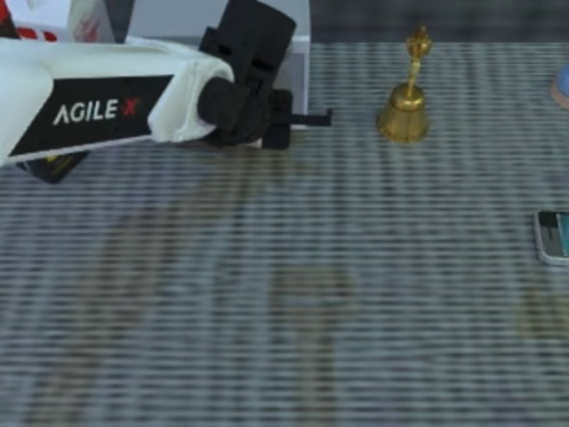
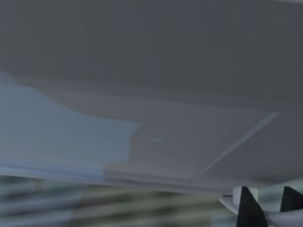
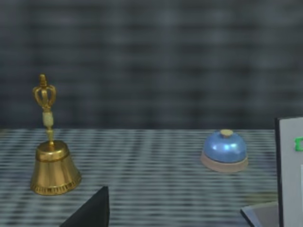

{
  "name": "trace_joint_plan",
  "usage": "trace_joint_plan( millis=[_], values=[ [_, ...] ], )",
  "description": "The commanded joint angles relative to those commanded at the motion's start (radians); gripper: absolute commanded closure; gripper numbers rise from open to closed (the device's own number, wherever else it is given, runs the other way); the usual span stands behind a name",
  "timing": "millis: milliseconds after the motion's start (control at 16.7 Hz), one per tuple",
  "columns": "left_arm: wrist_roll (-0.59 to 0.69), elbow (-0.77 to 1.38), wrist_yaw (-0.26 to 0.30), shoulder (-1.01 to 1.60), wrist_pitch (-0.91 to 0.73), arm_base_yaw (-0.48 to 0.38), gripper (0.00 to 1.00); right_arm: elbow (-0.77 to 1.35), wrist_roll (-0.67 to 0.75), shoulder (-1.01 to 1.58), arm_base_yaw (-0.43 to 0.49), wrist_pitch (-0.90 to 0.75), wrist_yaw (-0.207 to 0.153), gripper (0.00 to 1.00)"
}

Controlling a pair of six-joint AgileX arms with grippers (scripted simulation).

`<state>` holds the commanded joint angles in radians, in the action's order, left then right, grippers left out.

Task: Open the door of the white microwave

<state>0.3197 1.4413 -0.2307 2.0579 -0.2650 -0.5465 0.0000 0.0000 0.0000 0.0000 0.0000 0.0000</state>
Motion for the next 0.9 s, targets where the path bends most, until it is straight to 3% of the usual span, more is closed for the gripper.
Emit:
trace_joint_plan(
  millis=[900],
  values=[
    [-0.014, -0.017, 0.008, -0.007, 0.006, 0.004, 1.00, 0.000, 0.000, 0.000, 0.000, 0.000, 0.000, 0.00]
  ],
)
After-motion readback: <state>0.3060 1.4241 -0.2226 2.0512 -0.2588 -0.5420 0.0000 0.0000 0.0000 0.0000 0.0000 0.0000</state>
